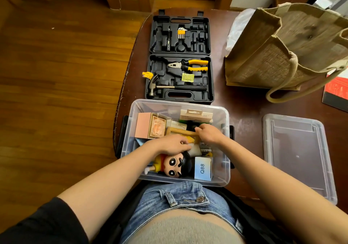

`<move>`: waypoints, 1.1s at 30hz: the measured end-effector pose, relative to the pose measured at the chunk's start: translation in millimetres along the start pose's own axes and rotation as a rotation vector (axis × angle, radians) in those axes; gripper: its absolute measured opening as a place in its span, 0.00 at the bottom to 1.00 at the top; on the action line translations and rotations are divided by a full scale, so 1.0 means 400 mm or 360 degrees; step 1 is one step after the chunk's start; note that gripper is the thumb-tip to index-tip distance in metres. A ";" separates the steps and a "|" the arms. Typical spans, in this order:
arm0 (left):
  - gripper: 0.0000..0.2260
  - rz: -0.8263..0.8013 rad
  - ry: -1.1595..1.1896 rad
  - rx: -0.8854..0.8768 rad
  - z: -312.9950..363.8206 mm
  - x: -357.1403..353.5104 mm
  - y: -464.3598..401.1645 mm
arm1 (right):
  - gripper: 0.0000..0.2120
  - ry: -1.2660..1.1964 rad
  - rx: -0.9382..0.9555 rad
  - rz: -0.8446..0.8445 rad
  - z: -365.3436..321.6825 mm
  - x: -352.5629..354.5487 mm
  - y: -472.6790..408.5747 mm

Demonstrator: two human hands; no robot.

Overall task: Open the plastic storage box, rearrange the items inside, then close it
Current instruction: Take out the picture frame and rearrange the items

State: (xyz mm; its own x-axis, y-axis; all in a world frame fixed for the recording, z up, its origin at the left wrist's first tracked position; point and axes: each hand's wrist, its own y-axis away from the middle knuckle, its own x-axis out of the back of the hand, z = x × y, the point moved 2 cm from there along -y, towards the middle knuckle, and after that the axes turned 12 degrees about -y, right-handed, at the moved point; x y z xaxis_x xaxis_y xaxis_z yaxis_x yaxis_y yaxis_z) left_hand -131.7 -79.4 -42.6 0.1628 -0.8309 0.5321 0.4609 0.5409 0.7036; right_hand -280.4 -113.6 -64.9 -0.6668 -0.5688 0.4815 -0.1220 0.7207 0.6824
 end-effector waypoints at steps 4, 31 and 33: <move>0.16 0.0124 -0.0146 -0.0055 0.003 0.020 0.036 | 0.19 -0.0281 -0.0116 0.0040 0.013 0.002 -0.004; 0.39 0.0614 -0.0719 0.0229 -0.143 0.118 0.119 | 0.18 0.0437 0.0021 0.0007 -0.004 -0.016 0.020; 0.37 0.0712 -0.0529 0.0222 -0.147 0.132 0.137 | 0.17 0.0413 0.0104 0.0126 -0.018 -0.010 0.025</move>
State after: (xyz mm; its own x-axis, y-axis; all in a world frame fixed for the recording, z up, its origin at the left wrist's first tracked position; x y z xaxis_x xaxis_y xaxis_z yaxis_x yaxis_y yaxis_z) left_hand -46.7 -101.3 -3.9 0.0220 -0.4434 0.8961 0.2869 0.8614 0.4192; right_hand -273.6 -107.0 -56.2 -0.4664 -0.5861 0.6626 -0.1298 0.7862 0.6042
